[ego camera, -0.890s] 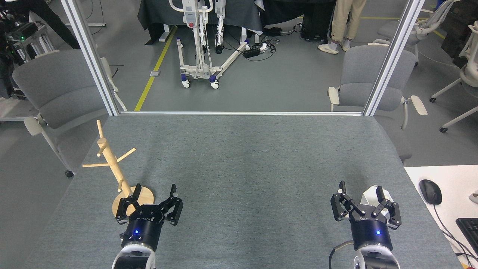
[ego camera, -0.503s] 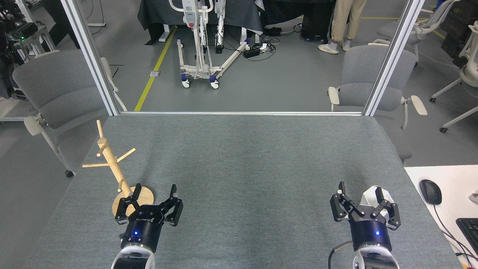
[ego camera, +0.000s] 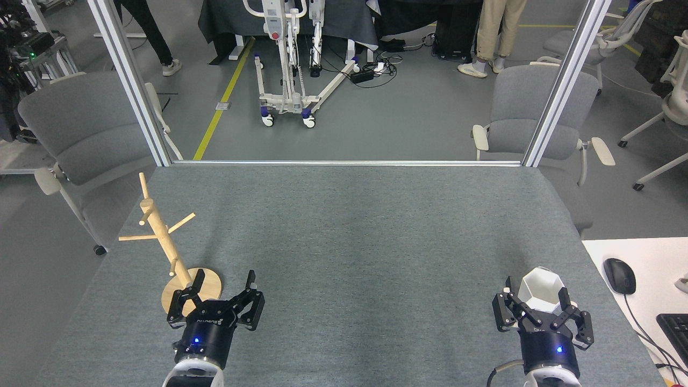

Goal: Hang cup on storage rack
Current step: 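Move the right gripper down toward the white hexagonal cup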

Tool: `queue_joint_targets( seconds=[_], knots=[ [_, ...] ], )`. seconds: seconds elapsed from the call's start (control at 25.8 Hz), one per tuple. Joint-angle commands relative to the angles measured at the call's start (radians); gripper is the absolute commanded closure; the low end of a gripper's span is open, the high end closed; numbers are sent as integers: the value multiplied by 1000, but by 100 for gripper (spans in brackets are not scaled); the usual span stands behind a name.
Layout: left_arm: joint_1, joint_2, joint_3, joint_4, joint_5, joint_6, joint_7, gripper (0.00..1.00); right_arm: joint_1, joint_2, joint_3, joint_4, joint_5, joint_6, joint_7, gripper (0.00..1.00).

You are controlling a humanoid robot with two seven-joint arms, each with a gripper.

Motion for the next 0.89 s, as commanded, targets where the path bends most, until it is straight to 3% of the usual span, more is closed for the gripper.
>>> queue_joint_targets(
  seconds=[0.0, 0.31, 0.85],
  knots=[
    [5, 0, 0, 0, 0, 1, 1, 0, 12, -1, -43, 10, 2, 0, 1, 1],
    [11, 0, 0, 1, 0, 1, 1, 0, -5, -5, -74, 161, 116, 1, -1, 1],
    [11, 0, 0, 5, 0, 3, 1, 0, -36, -23, -95, 192, 119, 0, -57, 1]
  ],
)
